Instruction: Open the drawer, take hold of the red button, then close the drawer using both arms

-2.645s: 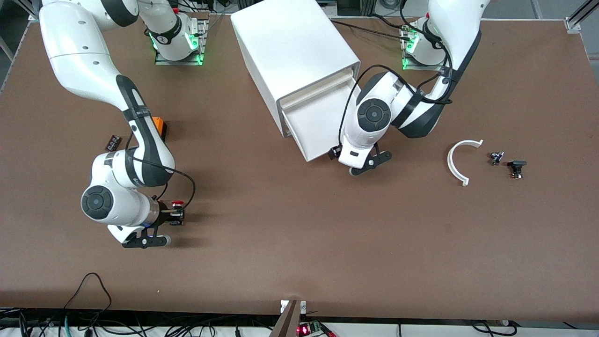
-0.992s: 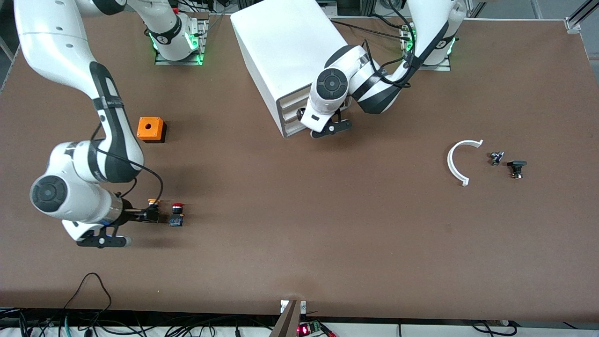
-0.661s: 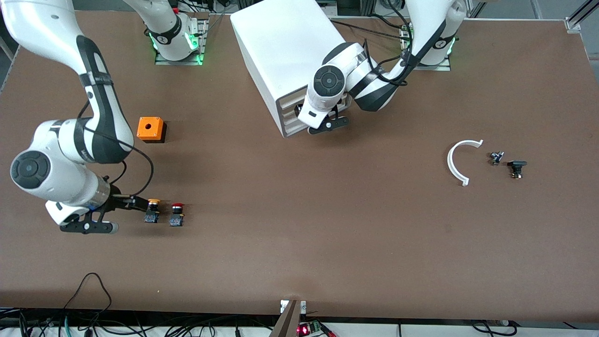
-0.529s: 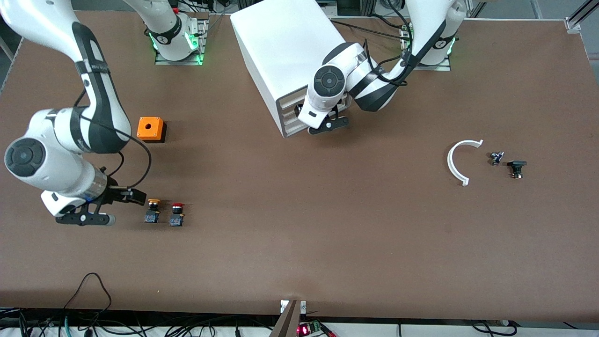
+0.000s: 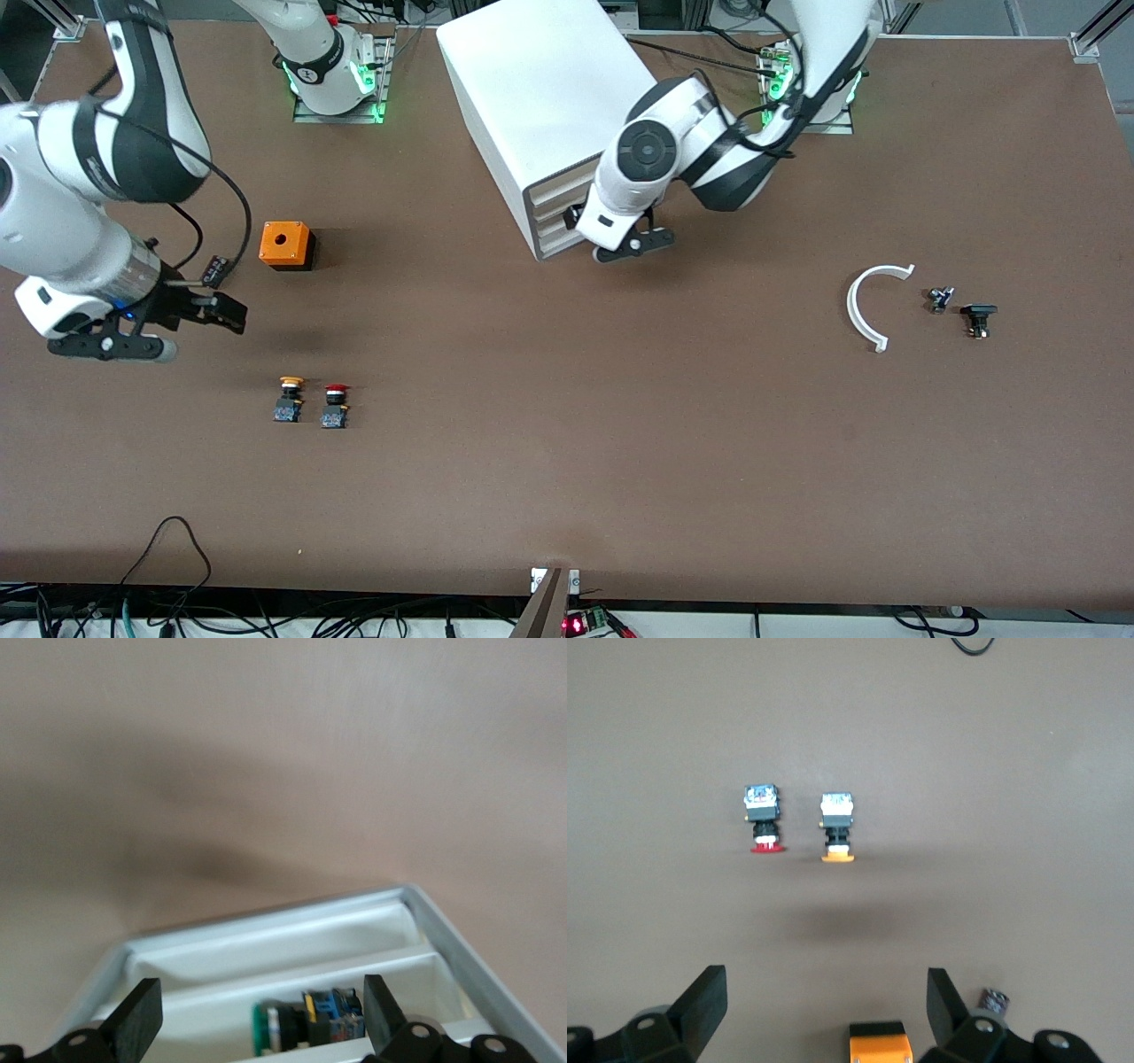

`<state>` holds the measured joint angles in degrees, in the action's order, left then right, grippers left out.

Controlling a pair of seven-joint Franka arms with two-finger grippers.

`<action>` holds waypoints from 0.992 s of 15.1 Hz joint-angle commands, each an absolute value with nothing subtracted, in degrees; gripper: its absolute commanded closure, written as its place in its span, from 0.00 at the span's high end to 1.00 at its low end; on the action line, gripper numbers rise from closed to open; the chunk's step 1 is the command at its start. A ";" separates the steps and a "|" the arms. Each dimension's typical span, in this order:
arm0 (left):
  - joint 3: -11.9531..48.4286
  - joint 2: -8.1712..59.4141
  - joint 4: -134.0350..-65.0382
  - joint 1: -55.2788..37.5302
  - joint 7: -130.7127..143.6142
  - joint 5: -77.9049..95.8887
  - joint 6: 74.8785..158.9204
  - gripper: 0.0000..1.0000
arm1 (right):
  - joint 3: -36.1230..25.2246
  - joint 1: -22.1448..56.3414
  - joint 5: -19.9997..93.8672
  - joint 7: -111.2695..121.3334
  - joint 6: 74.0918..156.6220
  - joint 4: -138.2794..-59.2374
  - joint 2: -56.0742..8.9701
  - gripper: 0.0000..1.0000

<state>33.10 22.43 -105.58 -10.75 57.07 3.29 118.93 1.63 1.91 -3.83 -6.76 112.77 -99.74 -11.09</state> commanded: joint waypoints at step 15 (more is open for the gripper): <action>4.67 4.67 -91.22 -1.76 0.70 -1.84 89.12 1.00 | 2.29 1.67 1.23 -6.06 88.86 -81.48 -8.70 1.00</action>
<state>5.66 6.83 -90.90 -1.88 1.75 -0.31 90.07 2.29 2.13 -0.82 -6.65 90.89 -84.69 -7.18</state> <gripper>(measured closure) 0.000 0.000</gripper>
